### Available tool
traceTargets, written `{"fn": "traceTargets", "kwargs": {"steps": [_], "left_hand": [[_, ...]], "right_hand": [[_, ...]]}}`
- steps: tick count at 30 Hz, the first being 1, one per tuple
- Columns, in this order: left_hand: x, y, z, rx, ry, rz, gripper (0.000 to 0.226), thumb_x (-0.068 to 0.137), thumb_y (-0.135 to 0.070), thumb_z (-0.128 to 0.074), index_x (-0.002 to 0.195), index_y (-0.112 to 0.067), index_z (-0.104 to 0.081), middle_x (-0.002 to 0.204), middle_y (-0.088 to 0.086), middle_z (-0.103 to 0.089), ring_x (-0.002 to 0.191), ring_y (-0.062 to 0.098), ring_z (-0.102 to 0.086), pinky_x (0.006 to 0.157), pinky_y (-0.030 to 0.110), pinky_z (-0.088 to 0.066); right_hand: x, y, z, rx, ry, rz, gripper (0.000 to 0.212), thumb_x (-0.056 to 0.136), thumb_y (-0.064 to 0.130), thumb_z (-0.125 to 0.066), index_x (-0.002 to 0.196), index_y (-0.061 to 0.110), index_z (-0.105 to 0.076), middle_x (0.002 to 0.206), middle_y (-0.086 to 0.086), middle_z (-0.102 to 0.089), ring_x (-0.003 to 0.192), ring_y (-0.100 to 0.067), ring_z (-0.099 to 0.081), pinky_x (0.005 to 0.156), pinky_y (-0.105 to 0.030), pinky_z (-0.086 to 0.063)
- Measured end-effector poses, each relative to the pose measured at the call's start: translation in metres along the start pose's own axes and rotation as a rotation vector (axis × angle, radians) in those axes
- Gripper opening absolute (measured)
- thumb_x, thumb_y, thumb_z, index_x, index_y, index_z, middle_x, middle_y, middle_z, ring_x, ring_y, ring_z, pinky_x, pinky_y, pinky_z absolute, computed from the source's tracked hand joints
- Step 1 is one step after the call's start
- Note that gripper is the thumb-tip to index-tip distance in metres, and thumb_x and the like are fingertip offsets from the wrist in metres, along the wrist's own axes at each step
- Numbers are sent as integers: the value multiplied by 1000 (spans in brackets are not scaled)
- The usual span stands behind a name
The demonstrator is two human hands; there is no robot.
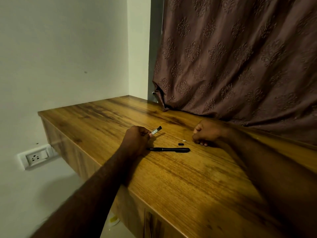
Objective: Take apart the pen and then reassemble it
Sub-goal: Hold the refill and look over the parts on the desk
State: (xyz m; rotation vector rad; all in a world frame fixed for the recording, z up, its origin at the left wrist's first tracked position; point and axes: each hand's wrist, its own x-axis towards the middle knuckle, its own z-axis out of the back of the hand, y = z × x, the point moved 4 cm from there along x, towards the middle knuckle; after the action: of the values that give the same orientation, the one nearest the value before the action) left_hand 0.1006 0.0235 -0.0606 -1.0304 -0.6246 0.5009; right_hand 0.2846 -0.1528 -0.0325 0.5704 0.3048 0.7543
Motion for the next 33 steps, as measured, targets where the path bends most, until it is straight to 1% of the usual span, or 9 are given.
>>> {"fn": "traceTargets", "kwargs": {"steps": [3, 5, 9, 12, 17, 20, 23, 26, 33], "left_hand": [[1, 1, 0, 1, -7, -4, 15, 91, -11, -60, 78, -12, -68, 65, 2, -64, 40, 0, -58, 35, 15, -45], [3, 3, 0, -15, -9, 11, 15, 91, -12, -61, 77, -14, -67, 64, 0, -64, 41, 1, -58, 35, 15, -44], [6, 8, -1, -20, -8, 35, 11, 91, -14, -62, 84, -10, -69, 65, 2, -66, 50, 11, -61, 36, 18, -45], [9, 15, -3, -80, -14, 65, 11, 89, -14, -63, 84, -8, -70, 69, 8, -68, 53, 18, -63, 42, 22, -45], [15, 22, -5, -106, 16, 63, 9, 86, -16, -67, 81, -11, -71, 66, 8, -68, 56, 23, -64, 47, 26, -46], [15, 24, -6, -178, 39, 96, 10, 87, -15, -65, 80, -10, -70, 64, 8, -65, 51, 22, -61, 42, 24, -42], [14, 26, -10, -292, 54, 137, 10, 88, -11, -64, 81, -6, -68, 59, 6, -63, 48, 18, -56, 38, 22, -38], [17, 27, -11, -352, 72, 131, 12, 87, -11, -65, 76, -8, -69, 62, 10, -64, 49, 20, -56, 42, 25, -39], [17, 29, -11, -379, 87, 129, 13, 89, -11, -61, 82, -2, -67, 64, 12, -63, 49, 20, -55, 43, 25, -39]], "right_hand": [[5, 9, 0, -136, 57, 0, 3, 73, 4, -68, 73, 5, -66, 61, -12, -64, 48, -17, -58, 53, -30, -51], [8, 17, -3, -223, 100, -15, 7, 75, 2, -69, 76, 6, -63, 67, -15, -67, 54, -21, -62, 60, -37, -56], [12, 31, -7, -352, 153, -60, 7, 79, -1, -65, 84, 0, -61, 71, -18, -68, 57, -27, -65, 57, -38, -58], [14, 37, -7, -412, 204, -94, 6, 75, 2, -67, 77, -2, -63, 67, -16, -69, 52, -25, -64, 57, -39, -59], [14, 38, -10, -468, 254, -109, 9, 70, 9, -68, 70, 1, -65, 66, -16, -68, 54, -25, -64, 63, -42, -59], [14, 38, -11, -482, 251, -96, 15, 67, 14, -68, 74, 2, -64, 66, -16, -67, 55, -26, -64, 62, -44, -59], [14, 37, -11, -480, 243, -86, 20, 65, 16, -69, 77, 1, -64, 63, -15, -66, 51, -24, -62, 59, -42, -59], [15, 35, -11, -464, 226, -78, 30, 64, 18, -69, 84, -4, -67, 64, -16, -66, 51, -25, -62, 57, -40, -58], [9, 22, -3, -268, 139, -71, 15, 70, 13, -70, 81, 4, -65, 59, -10, -61, 39, -14, -53, 41, -22, -45]]}}
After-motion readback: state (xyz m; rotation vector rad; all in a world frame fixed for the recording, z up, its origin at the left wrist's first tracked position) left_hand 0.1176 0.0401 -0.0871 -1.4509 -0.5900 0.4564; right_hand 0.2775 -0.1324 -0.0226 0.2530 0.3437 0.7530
